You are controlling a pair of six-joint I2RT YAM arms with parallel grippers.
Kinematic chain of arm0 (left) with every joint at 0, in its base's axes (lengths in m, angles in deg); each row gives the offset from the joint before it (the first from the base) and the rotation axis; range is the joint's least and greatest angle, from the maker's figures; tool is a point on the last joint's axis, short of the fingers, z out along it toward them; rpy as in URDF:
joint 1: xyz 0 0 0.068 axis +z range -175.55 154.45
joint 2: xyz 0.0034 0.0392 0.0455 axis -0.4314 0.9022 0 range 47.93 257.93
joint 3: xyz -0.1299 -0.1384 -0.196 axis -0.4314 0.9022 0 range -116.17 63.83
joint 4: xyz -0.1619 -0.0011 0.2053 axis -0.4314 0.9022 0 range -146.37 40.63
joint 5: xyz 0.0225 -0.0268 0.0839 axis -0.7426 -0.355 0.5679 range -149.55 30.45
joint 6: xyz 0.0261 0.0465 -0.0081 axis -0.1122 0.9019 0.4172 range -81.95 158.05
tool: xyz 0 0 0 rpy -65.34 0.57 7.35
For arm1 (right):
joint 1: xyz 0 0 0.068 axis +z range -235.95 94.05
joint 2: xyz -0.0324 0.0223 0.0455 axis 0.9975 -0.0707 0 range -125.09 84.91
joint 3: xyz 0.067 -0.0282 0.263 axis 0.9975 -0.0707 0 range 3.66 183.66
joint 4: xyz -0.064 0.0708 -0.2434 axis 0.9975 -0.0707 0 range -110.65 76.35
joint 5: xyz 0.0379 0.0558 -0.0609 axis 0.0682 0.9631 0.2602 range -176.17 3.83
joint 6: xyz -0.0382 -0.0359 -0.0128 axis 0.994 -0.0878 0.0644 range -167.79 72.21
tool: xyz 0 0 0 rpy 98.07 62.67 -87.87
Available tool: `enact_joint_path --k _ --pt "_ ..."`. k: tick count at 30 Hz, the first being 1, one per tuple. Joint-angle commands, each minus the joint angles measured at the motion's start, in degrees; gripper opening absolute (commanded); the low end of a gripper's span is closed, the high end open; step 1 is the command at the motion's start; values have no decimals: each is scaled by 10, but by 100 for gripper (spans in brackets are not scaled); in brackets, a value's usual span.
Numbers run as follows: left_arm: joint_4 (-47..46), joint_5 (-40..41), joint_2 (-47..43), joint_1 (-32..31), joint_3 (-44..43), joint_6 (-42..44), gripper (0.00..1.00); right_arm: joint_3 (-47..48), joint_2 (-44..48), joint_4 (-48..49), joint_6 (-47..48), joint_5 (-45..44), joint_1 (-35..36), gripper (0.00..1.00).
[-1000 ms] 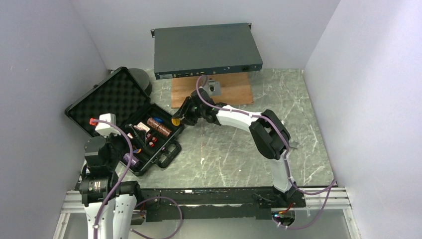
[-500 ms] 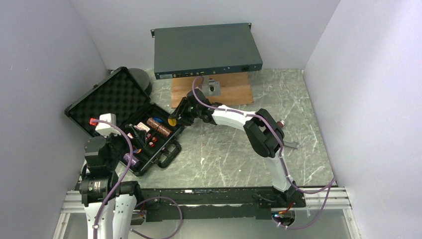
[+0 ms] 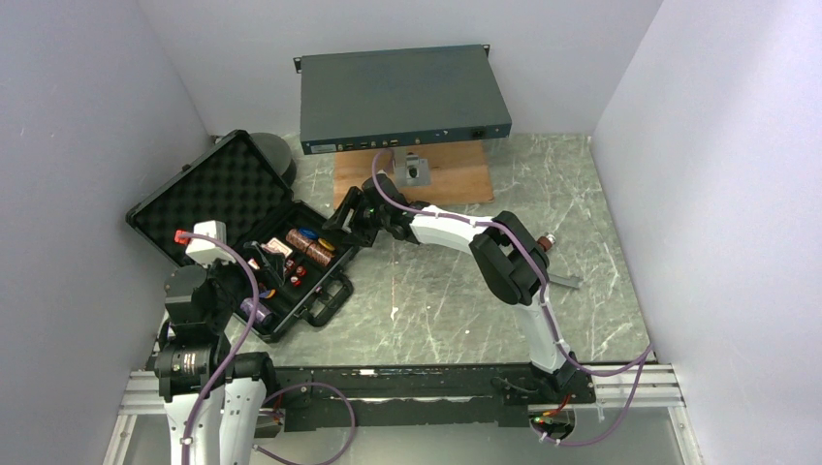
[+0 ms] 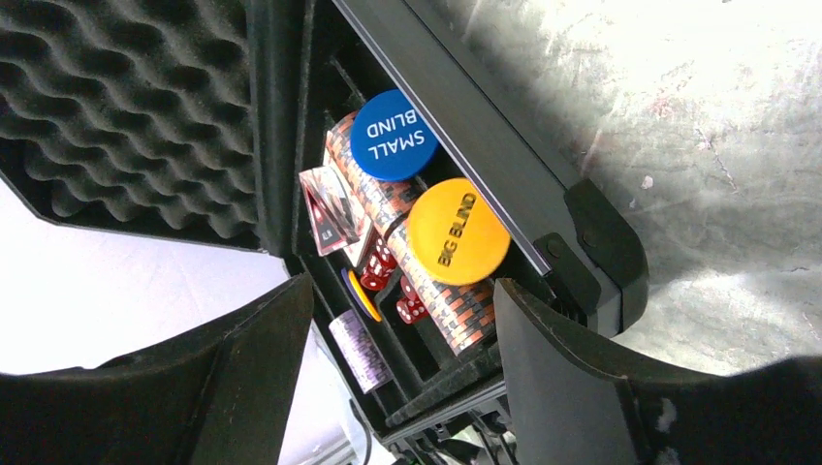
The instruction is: Pack up texas hold em set
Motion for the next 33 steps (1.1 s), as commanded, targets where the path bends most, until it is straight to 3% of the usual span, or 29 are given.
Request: enact_joint_path --k 1,13,33 --pt "-11 7 -8 -2 -5 5 100 19 0 32 -5 10 3 73" --pt "-8 11 -5 -1 -7 4 100 0 25 30 8 1 2 77" --pt "1 9 13 34 -12 3 100 -131 145 66 21 -22 0 78"
